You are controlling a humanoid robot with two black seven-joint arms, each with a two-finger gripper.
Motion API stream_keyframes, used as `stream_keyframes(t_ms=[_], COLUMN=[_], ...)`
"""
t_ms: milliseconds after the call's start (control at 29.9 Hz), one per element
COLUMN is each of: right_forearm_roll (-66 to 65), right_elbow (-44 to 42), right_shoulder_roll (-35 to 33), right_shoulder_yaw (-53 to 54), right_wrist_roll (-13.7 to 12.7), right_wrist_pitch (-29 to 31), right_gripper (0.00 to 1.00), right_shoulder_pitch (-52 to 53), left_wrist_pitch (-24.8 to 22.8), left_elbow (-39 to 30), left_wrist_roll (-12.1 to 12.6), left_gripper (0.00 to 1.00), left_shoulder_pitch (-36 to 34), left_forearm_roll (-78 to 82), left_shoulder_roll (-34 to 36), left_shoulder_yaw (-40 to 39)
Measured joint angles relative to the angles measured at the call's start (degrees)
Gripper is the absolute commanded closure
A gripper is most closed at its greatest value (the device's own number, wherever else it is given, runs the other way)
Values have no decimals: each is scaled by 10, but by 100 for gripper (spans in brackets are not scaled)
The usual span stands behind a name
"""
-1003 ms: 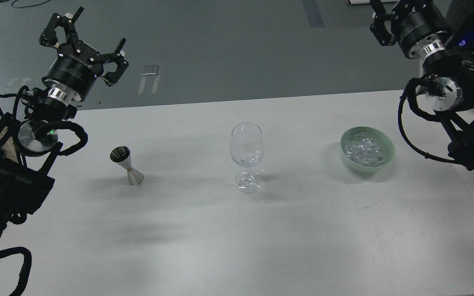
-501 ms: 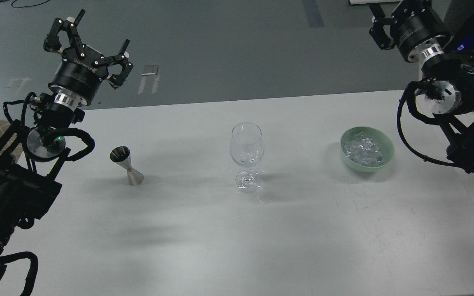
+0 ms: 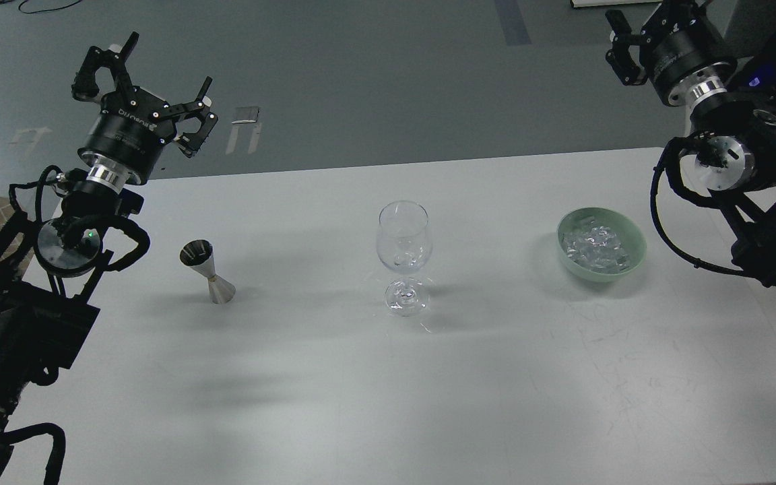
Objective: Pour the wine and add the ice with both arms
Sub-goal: 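Lower the left gripper toward the metal jigger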
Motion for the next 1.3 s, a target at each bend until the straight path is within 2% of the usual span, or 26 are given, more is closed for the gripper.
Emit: stream_keyframes(t_ms=[234, 334, 435, 535, 869, 1170, 1304], right_forearm_roll=[0, 0, 0, 0, 0, 0, 0], right_elbow=[1, 2, 3, 3, 6, 5, 5], right_shoulder_roll=[-1, -3, -5, -6, -6, -5, -4], right_shoulder_yaw=[0, 0, 1, 1, 1, 1, 1], right_wrist_roll=[-1, -1, -1, -1, -1, -1, -1], right_wrist_pitch=[0, 1, 1, 1, 1, 1, 0], right_gripper=[0, 0, 0, 0, 0, 0, 0], right_shoulder_pitch=[-1, -1, -2, -2, -10, -13, -16], left_wrist_pitch=[1, 16, 78, 135, 205, 233, 236], left_elbow=[-16, -44, -104, -175, -347, -464, -489], left_wrist_roll=[6, 29, 72, 91, 98, 98, 98], left_gripper=[1, 1, 1, 1, 1, 1, 1], left_shoulder_pitch=[11, 28, 63, 106, 287, 470, 522], left_forearm_roll=[-3, -16, -49, -64, -82, -112, -112], left_shoulder_roll=[5, 8, 8, 5, 1, -17, -36], left_shoulder_yaw=[-8, -11, -41, -84, -199, -268, -283])
